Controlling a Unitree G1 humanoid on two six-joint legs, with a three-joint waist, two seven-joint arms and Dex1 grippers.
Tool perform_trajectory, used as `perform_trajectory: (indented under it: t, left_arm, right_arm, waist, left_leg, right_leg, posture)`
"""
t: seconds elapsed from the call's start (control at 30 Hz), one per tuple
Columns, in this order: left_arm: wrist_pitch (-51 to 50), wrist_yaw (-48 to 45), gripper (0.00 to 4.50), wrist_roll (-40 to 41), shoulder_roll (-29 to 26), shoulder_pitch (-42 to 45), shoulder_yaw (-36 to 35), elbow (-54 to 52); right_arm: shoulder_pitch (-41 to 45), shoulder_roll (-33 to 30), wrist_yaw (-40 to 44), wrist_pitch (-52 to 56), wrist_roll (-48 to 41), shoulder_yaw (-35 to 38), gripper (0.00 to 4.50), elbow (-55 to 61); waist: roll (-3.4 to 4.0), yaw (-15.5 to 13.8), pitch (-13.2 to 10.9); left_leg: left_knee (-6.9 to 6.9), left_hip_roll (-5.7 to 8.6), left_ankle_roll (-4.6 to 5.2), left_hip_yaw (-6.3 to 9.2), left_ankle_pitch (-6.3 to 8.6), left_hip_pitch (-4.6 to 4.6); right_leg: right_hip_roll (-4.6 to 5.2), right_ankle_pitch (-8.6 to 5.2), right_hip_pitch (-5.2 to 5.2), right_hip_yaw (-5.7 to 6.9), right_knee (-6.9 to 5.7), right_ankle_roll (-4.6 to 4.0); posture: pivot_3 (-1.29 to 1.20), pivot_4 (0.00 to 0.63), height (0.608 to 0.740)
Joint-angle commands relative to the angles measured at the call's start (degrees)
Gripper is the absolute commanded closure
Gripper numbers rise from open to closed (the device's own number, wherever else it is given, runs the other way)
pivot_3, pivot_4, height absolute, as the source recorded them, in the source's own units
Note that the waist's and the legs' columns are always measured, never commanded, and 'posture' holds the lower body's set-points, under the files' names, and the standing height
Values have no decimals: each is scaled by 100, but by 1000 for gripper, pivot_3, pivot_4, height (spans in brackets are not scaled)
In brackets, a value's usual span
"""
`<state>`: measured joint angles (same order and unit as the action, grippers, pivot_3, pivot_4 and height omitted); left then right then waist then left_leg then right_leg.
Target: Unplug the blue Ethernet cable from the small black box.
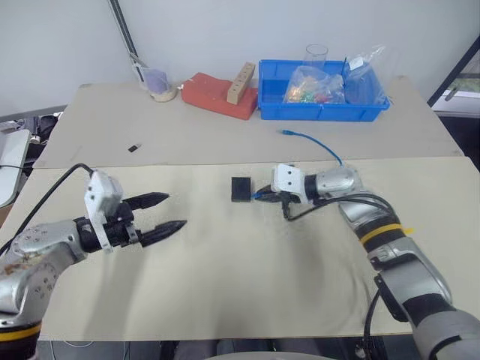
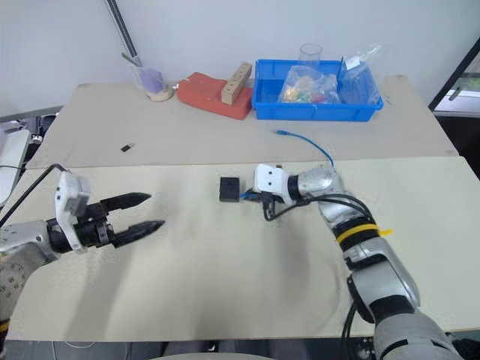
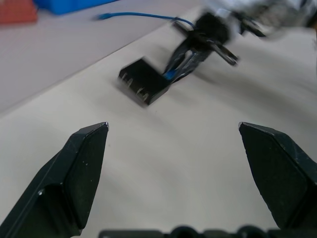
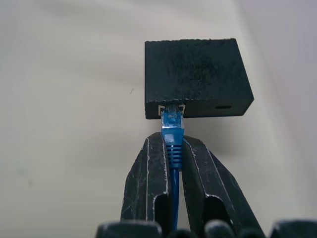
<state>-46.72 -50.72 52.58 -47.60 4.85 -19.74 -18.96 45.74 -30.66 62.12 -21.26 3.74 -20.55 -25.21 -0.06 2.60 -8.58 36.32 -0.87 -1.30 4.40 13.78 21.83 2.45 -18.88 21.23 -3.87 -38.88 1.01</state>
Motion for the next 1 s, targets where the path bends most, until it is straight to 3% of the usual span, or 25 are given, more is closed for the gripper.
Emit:
perform_trajectory:
  t: [0.03,0.17,0.3,0.77,0.87,1.0]
  left_arm:
    - [-815,247,0,907,27,590,-141,315]
    - [-1097,499,0,1132,332,1252,107,520]
    - [-887,472,0,747,616,1687,567,651]
    - [-51,-172,0,-341,1086,2358,1241,1453]
    - [-55,-286,859,-368,1126,2411,1248,1491]
    - [-115,-375,2829,-367,1154,2470,1266,1509]
  right_arm:
    - [24,-72,-516,-887,351,204,4486,617]
    - [57,-70,-1283,-1471,1063,226,4486,820]
    - [144,-5,-1749,-1760,1475,181,4486,959]
    - [194,111,-2023,-1871,1528,163,4486,1268]
    - [197,111,-2009,-1871,1513,158,4500,1252]
    - [222,121,-2003,-1881,1496,153,4500,1203]
  waist:
    - [-2,8,0]
    - [-2,7,0]
    - [-2,0,0]
    - [-2,1,0]
    - [-2,2,0]
    - [-2,3,0]
  left_leg:
    - [-1,-2,0,3,0,0]
    - [0,0,0,0,0,-7]
    - [1,1,-6,-2,-4,-3]
    - [1,4,-28,-2,-18,3]
    - [3,4,-28,-2,-17,3]
    - [4,4,-28,-1,-18,5]
  right_leg:
    - [-2,0,-1,3,-1,0]
    - [-1,0,0,3,-6,0]
    - [0,0,0,1,-11,0]
    - [-1,0,0,-1,-9,-1]
    - [-1,0,-1,-1,-9,-1]
    - [-1,0,-1,-1,-9,-1]
  posture:
    - [0,150,740]
    - [0,150,740]
    - [0,150,740]
    - [0,150,740]
    - [0,150,740]
    - [0,150,740]
